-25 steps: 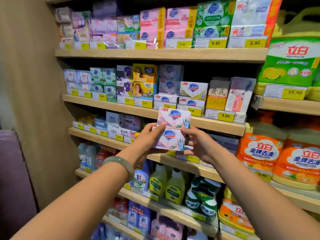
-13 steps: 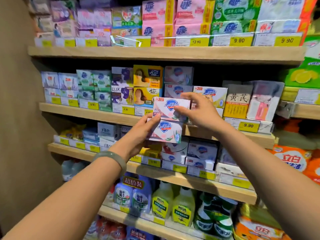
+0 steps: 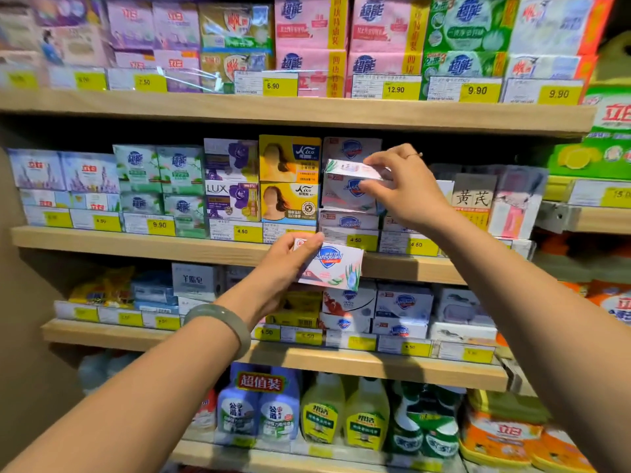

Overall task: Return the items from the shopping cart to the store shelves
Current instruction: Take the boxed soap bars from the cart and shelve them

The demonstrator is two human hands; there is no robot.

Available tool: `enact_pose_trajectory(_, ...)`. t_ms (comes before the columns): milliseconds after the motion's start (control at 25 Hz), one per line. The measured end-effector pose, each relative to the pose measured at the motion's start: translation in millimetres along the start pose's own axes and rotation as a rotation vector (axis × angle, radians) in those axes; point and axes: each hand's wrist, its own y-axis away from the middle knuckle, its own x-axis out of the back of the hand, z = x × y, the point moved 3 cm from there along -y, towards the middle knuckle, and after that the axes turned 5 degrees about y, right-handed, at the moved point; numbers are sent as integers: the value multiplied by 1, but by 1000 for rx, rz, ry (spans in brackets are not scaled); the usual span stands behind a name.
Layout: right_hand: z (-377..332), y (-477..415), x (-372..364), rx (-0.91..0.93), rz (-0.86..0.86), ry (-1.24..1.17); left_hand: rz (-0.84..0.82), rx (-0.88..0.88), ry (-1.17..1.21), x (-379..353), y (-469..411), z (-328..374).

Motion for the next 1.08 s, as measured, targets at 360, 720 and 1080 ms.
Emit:
enact_pose_trajectory(360, -5, -18, -14, 107, -34, 396, -12, -21, 46, -3, -9, -1)
enact_pose_trajectory(720, 10, 1, -27, 246, 37, 654, 27, -23, 98, -4, -9, -2)
enact_pose_trajectory(1080, 5, 27, -18, 287, 209, 485, 119, -58, 209, -12, -5, 10)
